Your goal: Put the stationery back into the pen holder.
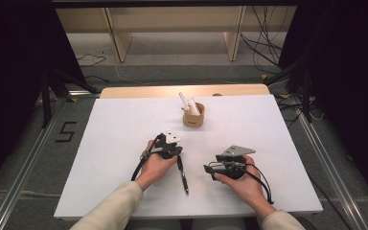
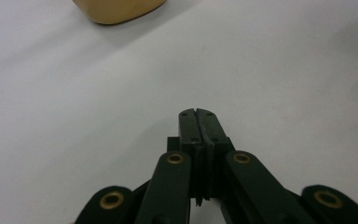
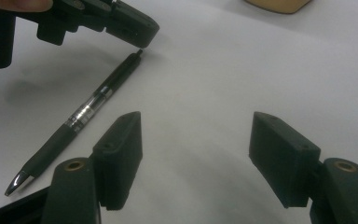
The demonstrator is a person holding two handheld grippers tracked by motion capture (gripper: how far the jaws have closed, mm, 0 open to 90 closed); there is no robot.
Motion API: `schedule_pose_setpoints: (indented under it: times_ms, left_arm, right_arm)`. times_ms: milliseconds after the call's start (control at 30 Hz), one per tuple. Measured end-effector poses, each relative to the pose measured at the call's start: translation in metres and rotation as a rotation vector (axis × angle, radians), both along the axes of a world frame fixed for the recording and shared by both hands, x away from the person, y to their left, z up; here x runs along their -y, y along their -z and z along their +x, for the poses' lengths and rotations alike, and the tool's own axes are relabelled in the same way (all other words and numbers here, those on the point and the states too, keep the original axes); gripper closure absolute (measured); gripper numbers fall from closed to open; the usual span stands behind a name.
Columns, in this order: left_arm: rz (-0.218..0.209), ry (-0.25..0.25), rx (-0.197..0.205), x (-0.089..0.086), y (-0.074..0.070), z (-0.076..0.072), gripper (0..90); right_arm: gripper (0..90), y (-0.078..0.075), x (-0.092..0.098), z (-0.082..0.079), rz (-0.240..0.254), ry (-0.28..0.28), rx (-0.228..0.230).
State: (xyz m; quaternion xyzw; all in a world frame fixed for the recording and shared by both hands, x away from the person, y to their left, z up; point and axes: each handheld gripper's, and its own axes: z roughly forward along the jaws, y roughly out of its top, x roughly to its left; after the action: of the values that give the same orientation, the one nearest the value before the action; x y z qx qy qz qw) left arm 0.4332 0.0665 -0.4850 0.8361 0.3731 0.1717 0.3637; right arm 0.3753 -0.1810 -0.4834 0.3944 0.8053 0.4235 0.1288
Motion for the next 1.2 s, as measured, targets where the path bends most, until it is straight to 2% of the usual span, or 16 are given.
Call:
schedule_pose_setpoints:
  times_ms: [533,1200]
  left_arm:
    - [0.03,0.008,-0.03,0.001,0.005,0.005,89.9]
    - [0.071,-0.022,-0.051,-0.008,0.002,-0.002,89.9]
  right_arm:
    - [34.9,0.0,0.0,0.0,-0.003,-0.008,-0.002]
    - [35.0,-0.001,0.001,-0.001,-0.001,-0.007,0.001]
